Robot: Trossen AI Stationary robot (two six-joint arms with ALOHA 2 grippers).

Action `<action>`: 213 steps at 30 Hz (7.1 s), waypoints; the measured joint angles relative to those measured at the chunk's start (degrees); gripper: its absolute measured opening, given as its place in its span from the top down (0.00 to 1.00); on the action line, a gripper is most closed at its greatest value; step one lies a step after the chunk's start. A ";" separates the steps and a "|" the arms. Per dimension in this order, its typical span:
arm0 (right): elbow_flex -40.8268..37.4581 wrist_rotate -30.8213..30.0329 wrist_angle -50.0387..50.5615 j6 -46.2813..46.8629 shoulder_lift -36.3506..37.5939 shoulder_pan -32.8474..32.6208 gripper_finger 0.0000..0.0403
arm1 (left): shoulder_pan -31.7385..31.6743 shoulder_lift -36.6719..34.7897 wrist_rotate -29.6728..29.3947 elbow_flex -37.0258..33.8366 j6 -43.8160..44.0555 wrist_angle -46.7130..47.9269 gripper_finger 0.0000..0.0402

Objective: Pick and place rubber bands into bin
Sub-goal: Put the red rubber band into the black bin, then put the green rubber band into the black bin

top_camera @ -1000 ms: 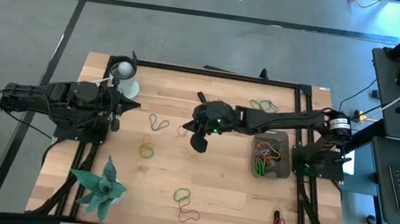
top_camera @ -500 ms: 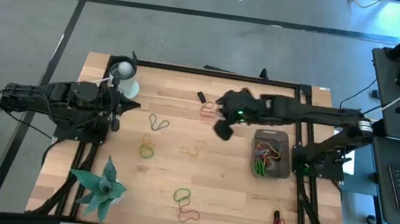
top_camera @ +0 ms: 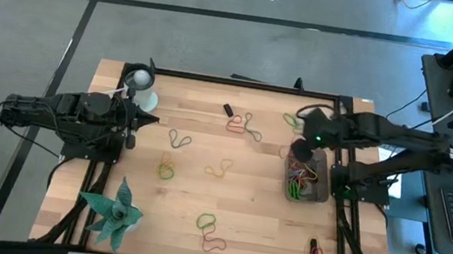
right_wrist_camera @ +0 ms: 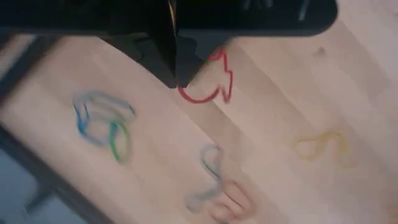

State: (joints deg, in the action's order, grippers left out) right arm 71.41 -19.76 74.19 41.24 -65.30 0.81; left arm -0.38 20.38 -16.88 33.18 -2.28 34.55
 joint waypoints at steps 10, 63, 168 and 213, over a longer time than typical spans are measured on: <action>-20.81 8.82 -2.81 10.74 10.52 -0.31 1.00 | 0.00 0.02 0.00 0.01 0.06 -0.03 0.99; -34.37 16.45 -18.31 20.21 2.76 -0.27 0.84 | 0.00 0.00 -3.04 0.01 0.06 -0.08 0.98; -24.91 16.84 -13.08 -29.45 33.73 -7.31 0.96 | 20.91 94.19 11.72 53.35 31.10 9.93 1.00; -24.93 16.80 -13.13 -26.69 33.71 -7.31 0.97 | 23.63 92.80 12.45 47.31 62.32 6.92 0.61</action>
State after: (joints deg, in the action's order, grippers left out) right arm 46.48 -2.96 61.06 14.54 -31.59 -6.50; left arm 23.26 113.19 -4.44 80.49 60.04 41.48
